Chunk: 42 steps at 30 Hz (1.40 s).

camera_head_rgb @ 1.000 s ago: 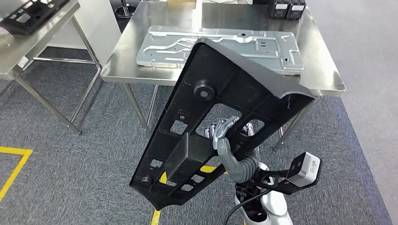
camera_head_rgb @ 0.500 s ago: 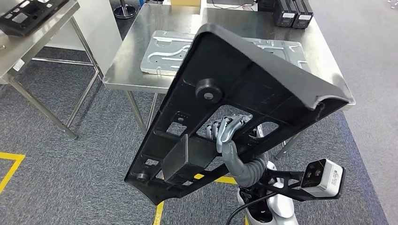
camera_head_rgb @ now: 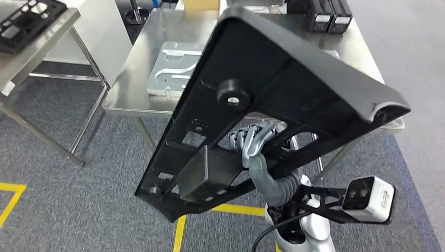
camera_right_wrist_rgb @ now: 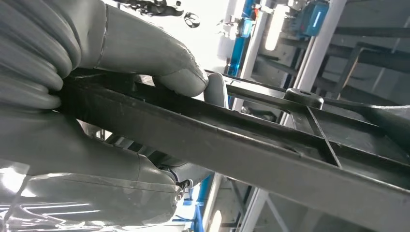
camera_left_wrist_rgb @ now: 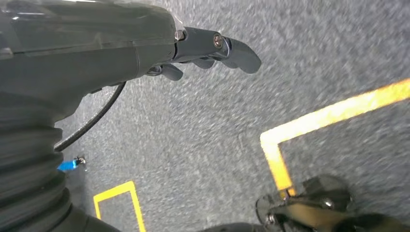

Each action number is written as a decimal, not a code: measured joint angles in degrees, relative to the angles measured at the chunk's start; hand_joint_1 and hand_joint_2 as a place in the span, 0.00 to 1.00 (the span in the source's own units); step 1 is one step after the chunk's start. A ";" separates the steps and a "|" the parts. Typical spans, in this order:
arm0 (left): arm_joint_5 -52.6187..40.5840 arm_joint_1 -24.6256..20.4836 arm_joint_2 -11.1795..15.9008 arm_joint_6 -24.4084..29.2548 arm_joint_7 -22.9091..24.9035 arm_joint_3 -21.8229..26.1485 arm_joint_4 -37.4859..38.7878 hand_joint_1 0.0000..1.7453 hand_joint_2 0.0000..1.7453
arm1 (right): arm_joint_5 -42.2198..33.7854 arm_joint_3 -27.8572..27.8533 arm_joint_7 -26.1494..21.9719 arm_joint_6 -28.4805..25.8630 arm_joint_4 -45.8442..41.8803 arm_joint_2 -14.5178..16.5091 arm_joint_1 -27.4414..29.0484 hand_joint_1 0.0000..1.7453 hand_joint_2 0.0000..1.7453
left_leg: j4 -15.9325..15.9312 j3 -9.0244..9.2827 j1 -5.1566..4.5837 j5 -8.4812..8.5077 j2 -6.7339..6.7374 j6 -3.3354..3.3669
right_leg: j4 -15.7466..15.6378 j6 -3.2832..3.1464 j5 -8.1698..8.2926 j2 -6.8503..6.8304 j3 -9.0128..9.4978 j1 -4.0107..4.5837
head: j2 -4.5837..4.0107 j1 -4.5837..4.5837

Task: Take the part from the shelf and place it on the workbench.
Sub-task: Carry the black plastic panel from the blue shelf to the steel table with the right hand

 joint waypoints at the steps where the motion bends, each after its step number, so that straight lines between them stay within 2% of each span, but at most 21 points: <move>1: 0.03 0.06 -0.01 0.03 0.03 0.01 0.00 0.00 1.00 | 0.10 0.02 0.05 0.03 -0.01 0.10 -0.03 1.00 1.00 | 2.54 -2.27 0.04 -1.59 0.01 -0.18 | 0.00 -0.03 -0.56 0.05 0.56 -0.01 | 0.01 -0.04; 3: 0.04 0.28 0.01 0.05 0.07 0.03 0.00 0.00 1.00 | 0.31 0.03 0.18 0.11 -0.01 0.21 -0.04 1.00 1.00 | 3.35 -5.02 0.14 -2.89 0.01 -0.44 | 0.00 0.06 -1.81 0.27 2.04 -0.03 | 0.01 -0.05; 4: 0.03 0.38 0.01 0.05 0.09 0.04 0.00 0.00 1.00 | 0.41 0.03 0.23 0.16 -0.01 0.24 -0.04 1.00 1.00 | 1.36 -5.34 0.20 -1.60 0.01 -0.46 | 0.00 0.17 -2.49 0.37 2.95 -0.04 | 0.01 -0.07; 7: -0.06 0.62 0.04 0.05 0.18 0.06 0.01 0.00 1.00 | 0.61 0.02 0.41 0.25 0.01 0.32 -0.06 1.00 1.00 | -7.76 -4.99 0.12 7.50 0.08 0.02 | 0.22 0.75 -4.53 0.50 4.94 0.07 | -0.01 -0.04; 9: -0.11 0.59 0.06 0.13 0.29 0.09 0.02 0.00 1.00 | 0.72 0.02 0.51 0.33 -0.01 0.38 -0.07 1.00 1.00 | -10.06 -4.96 -0.15 10.04 0.14 0.75 | 0.46 1.39 -5.43 0.63 5.40 0.14 | 0.01 0.02; 11: -0.13 0.46 0.05 0.26 0.37 0.10 0.02 0.00 1.00 | 0.83 0.03 0.51 0.44 -0.20 0.48 -0.14 1.00 1.00 | -10.41 -4.06 -0.16 9.72 0.08 1.58 | 0.78 2.04 -5.80 0.62 5.82 0.07 | 0.01 0.05; 13: -0.14 0.34 0.03 0.36 0.39 0.10 0.02 0.00 1.00 | 0.90 0.03 0.42 0.50 -0.43 0.56 -0.33 1.00 1.00 | -10.89 -2.79 0.04 9.26 0.01 2.28 | 4.15 2.61 -5.98 0.43 4.42 -0.09 | 0.00 0.09; 16: -0.14 0.17 0.03 0.43 0.38 0.10 0.02 0.00 1.00 | 1.09 0.03 0.35 0.51 -0.48 0.60 -0.43 1.00 1.00 | -11.11 -1.18 0.14 7.92 -0.01 2.69 | 14.11 3.38 -8.94 0.29 -2.89 -0.44 | 0.00 0.13; 18: -0.14 0.20 0.03 0.45 0.38 0.10 0.02 0.00 1.00 | 1.16 0.03 0.33 0.51 -0.47 0.60 -0.40 1.00 1.00 | -11.11 0.25 0.15 6.70 -0.07 2.63 | 16.12 3.61 -10.44 0.21 -6.36 -0.59 | 0.00 0.13; 20: -0.15 0.21 0.02 0.46 0.39 0.10 0.02 0.00 1.00 | 1.22 0.03 0.23 0.51 -0.47 0.60 -0.41 1.00 1.00 | -11.15 2.15 0.16 5.28 -0.18 2.40 | 11.51 3.46 -6.92 0.10 -6.56 -0.62 | 0.00 0.15; 21: -0.15 0.22 -0.03 0.47 0.39 0.10 0.03 0.00 1.00 | 1.26 0.03 0.14 0.51 -0.46 0.60 -0.41 1.00 1.00 | -11.16 3.04 0.12 4.53 -0.23 2.22 | 7.77 3.15 -3.13 -0.03 -6.15 -0.50 | -0.01 0.17; 23: -0.17 0.13 -0.11 0.47 0.39 0.10 0.04 0.00 1.00 | 1.33 0.04 0.00 0.51 -0.39 0.60 -0.40 1.00 1.00 | -11.44 4.18 0.01 3.24 -0.32 1.63 | 2.63 2.32 1.99 -0.16 -5.40 -0.09 | 0.00 0.17; 24: -0.18 0.06 -0.14 0.48 0.39 0.10 0.04 0.00 1.00 | 1.36 0.04 -0.04 0.51 -0.36 0.61 -0.40 1.00 1.00 | -11.53 4.64 -0.05 2.94 -0.32 1.27 | 1.52 1.87 3.04 -0.11 -5.22 0.09 | 0.00 0.17; 27: -0.21 -0.13 -0.11 0.52 0.39 0.10 0.04 0.00 1.00 | 1.42 0.04 -0.07 0.51 -0.36 0.70 -0.46 1.00 1.00 | -10.53 5.33 -0.05 3.23 -0.20 0.32 | 0.47 0.73 2.36 0.21 -3.43 -0.05 | -0.01 0.16; 29: -0.21 -0.30 -0.10 0.53 0.39 0.10 0.04 0.00 1.00 | 1.42 0.05 -0.11 0.51 -0.36 0.77 -0.54 1.00 1.00 | -5.78 2.87 0.04 2.67 -0.15 -0.10 | -0.06 0.12 1.64 0.17 -1.79 -0.21 | 0.00 0.07; 31: -0.21 -0.37 -0.09 0.53 0.39 0.10 0.04 0.00 1.00 | 1.44 0.05 -0.15 0.50 -0.33 0.78 -0.54 1.00 1.00 | 1.06 -1.84 0.07 -0.05 -0.14 -0.51 | -0.17 -0.29 0.57 0.12 -0.57 -0.09 | 0.00 -0.02; 33: -0.23 -0.21 -0.08 0.53 0.39 0.11 0.04 0.00 1.00 | 1.49 0.05 -0.23 0.45 -0.29 0.78 -0.49 1.00 1.00 | 4.09 -5.43 0.09 -2.57 -0.14 -0.69 | -0.16 -0.41 -0.60 0.30 0.76 0.03 | -0.01 -0.02; 35: -0.29 -0.03 -0.07 0.54 0.42 0.13 0.04 0.00 1.00 | 1.56 0.05 -0.42 0.36 -0.25 0.78 -0.48 1.00 1.00 | 0.22 -5.85 0.10 -0.09 -0.14 -0.56 | -0.13 -0.31 -1.88 0.49 2.48 0.14 | -0.01 -0.01; 38: -0.55 0.02 0.04 0.72 0.67 0.16 0.04 0.00 1.00 | 2.12 0.05 -0.93 -0.18 -0.24 0.74 -0.53 1.00 1.00 | -9.46 -4.68 -0.29 9.39 -0.18 0.51 | 0.16 0.21 -3.65 0.60 4.30 0.27 | -0.01 0.09; 39: -0.65 -0.06 0.08 0.83 0.80 0.18 0.04 0.00 1.00 | 2.55 0.04 -1.11 -0.46 -0.30 0.72 -0.59 1.00 1.00 | -10.70 -4.60 -0.53 10.84 -0.20 0.93 | 0.19 0.52 -4.03 0.62 4.40 0.22 | -0.01 0.11; 42: -0.79 -0.32 0.09 0.99 1.09 0.19 0.04 0.00 1.00 | 4.42 -0.01 -1.51 -1.32 -1.09 0.69 -0.91 1.00 1.00 | -11.62 -3.99 -0.56 11.04 -0.17 1.76 | 0.05 1.52 -4.90 0.57 4.60 0.22 | 0.00 0.11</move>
